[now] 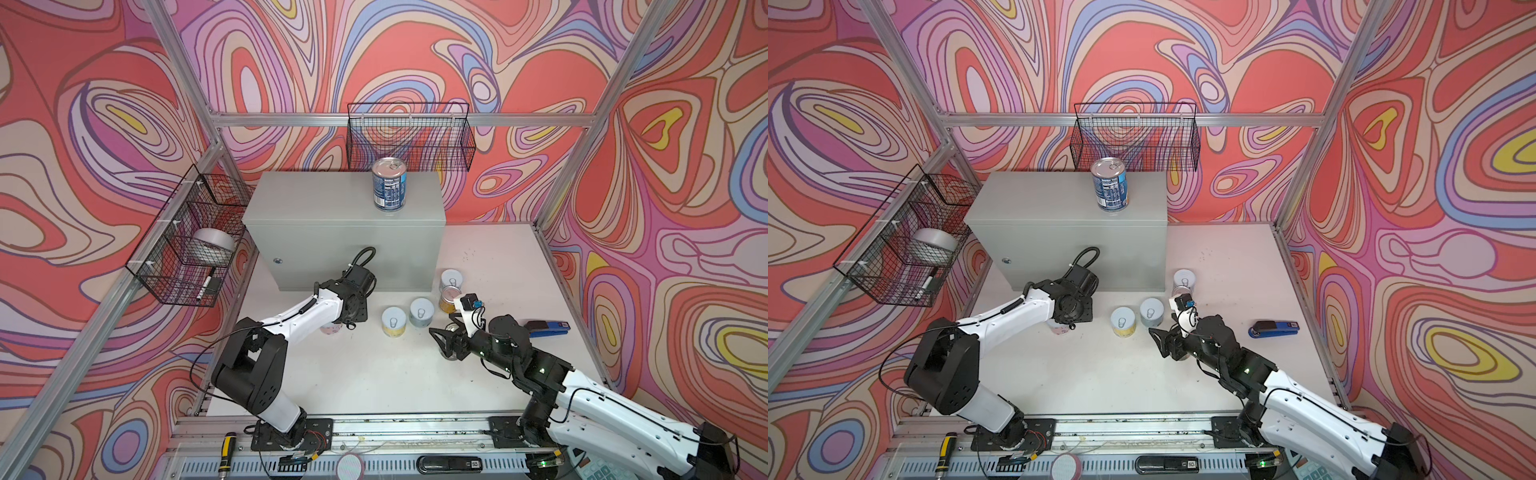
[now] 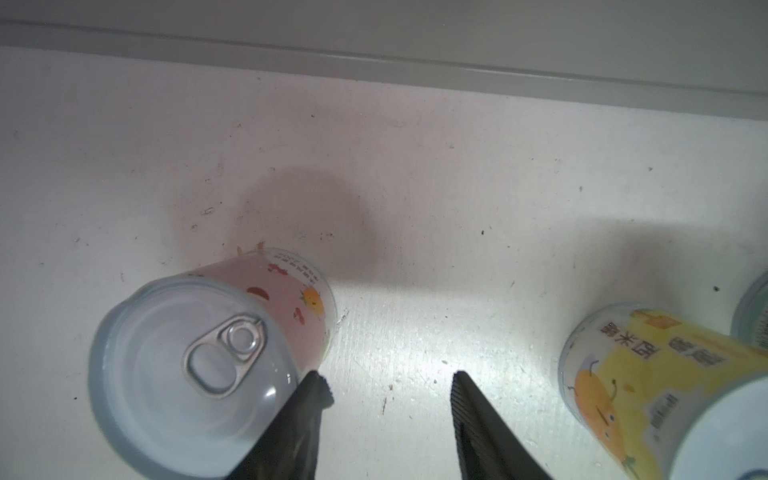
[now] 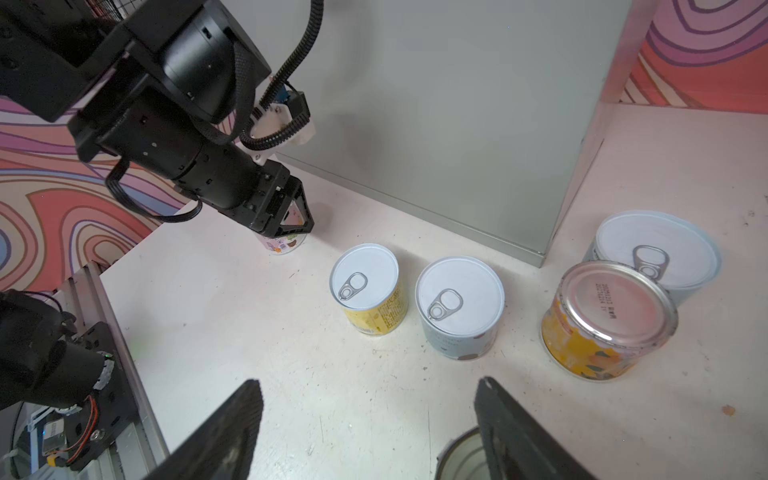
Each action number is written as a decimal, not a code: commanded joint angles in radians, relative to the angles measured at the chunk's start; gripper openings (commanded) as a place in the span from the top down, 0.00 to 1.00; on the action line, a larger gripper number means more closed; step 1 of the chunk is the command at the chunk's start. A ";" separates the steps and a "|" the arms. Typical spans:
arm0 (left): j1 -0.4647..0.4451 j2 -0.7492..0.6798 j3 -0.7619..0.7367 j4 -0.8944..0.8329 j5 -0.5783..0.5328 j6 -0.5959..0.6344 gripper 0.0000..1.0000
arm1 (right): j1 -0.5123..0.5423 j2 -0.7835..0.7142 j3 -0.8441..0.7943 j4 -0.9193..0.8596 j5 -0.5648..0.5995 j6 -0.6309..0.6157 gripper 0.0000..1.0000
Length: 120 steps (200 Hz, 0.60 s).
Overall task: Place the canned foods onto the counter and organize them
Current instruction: 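Close the left gripper on the pink can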
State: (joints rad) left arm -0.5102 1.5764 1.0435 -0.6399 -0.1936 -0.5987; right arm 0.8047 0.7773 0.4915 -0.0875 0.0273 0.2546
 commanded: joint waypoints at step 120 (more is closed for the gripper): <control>0.075 -0.174 -0.079 -0.143 -0.104 -0.041 0.00 | 0.004 -0.010 0.014 -0.029 0.054 -0.049 0.16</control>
State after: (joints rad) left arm -0.4442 1.4021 0.9829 -0.7490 -0.2886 -0.6518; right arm 0.8047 0.7761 0.4915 -0.0872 0.0620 0.2287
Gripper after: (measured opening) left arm 0.937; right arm 0.842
